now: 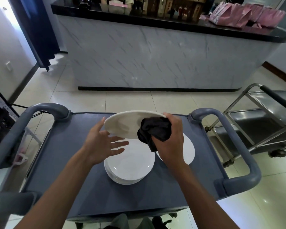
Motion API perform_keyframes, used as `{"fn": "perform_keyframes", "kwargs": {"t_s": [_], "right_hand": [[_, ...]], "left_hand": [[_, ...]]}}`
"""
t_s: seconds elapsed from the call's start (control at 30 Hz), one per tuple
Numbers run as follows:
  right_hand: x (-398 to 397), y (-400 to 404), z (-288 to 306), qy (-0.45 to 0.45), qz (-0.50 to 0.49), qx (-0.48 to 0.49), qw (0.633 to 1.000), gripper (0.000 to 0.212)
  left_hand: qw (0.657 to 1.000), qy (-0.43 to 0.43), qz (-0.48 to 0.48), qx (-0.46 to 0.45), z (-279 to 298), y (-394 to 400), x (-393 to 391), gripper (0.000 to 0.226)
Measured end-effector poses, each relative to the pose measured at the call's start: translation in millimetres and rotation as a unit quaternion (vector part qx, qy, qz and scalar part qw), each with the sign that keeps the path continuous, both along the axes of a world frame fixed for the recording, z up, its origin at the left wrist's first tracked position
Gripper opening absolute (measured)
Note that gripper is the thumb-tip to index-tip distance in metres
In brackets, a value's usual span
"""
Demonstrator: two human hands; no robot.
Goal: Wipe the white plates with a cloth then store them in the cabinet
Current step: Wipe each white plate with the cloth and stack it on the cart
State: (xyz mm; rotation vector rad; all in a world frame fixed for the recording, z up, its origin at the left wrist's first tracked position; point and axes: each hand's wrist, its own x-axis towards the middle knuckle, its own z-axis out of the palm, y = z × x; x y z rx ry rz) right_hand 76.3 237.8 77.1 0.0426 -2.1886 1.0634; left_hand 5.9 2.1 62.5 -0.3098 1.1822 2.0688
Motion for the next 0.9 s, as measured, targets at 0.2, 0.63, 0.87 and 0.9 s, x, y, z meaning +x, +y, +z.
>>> {"fn": "perform_keyframes", "kwargs": {"t_s": [0.2, 0.63, 0.87, 0.9], "right_hand": [[10.1, -1.2, -2.3, 0.079, 0.022, 0.086, 0.993, 0.069], [17.6, 9.4, -2.9, 0.146, 0.038, 0.218, 0.964, 0.066], [20.3, 11.9, -12.3, 0.128, 0.058, 0.236, 0.962, 0.067], [20.5, 13.0, -14.0, 0.126, 0.066, 0.242, 0.96, 0.066]], "left_hand": [[0.999, -0.015, -0.043, -0.017, 3.3, -2.1, 1.5, 0.063], [0.996, -0.045, -0.079, -0.025, -8.2, 0.4, 12.4, 0.052], [0.989, -0.087, 0.059, 0.101, -7.6, 9.3, 11.6, 0.013], [0.986, -0.088, 0.08, 0.113, -7.3, 9.5, 9.7, 0.016]]}}
